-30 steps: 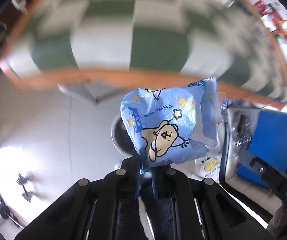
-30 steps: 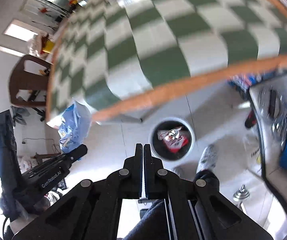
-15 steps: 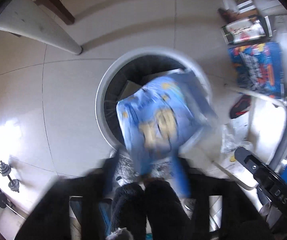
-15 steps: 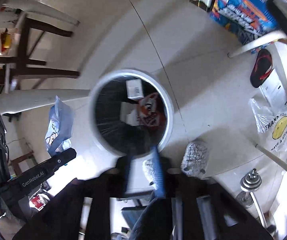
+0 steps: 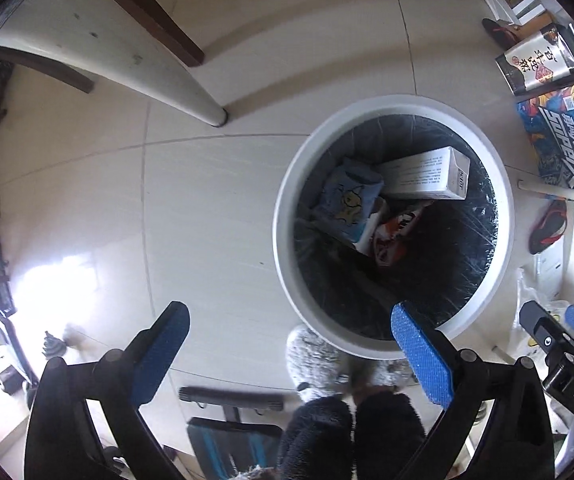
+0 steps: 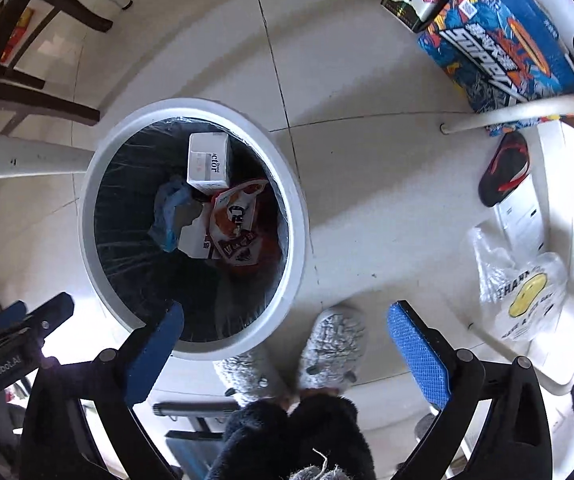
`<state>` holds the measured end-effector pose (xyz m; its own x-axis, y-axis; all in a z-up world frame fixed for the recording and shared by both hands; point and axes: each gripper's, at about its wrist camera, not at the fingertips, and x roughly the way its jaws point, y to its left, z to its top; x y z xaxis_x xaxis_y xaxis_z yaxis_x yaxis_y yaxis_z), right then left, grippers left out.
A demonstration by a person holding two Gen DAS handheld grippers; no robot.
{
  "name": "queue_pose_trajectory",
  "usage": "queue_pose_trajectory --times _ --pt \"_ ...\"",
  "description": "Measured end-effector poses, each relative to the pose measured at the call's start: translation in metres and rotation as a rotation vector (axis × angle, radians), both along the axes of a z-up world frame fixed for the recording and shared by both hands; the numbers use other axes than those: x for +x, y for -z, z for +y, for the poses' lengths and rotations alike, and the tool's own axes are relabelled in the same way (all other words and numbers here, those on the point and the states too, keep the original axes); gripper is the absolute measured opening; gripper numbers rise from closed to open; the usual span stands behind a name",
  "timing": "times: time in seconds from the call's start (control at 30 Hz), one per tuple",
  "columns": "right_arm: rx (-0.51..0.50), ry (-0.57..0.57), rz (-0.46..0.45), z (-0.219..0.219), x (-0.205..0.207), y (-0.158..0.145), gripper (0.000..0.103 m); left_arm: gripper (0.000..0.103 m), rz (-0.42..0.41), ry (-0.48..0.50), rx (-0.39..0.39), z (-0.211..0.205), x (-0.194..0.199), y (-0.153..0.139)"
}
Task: Collect trash
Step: 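Grasp the blister pack with the right tool while the left tool grasps the white medicine box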
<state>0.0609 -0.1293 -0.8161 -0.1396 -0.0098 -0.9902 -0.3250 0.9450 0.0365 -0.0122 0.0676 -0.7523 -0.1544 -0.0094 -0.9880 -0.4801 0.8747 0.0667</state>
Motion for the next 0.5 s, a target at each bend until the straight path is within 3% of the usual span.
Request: queue_pose_trajectory --times 0.23,0.5 --pt "-0.007 -0.046 -0.045 0.009 -0.003 -0.027 0.103 0.103 -0.028 0.008 0.038 0.001 -0.001 -0.029" --pt "0.006 -0.067 -0.084 0.009 -0.011 -0.082 0.103 0.103 -0.044 -0.017 0.040 -0.006 -0.016 -0.082"
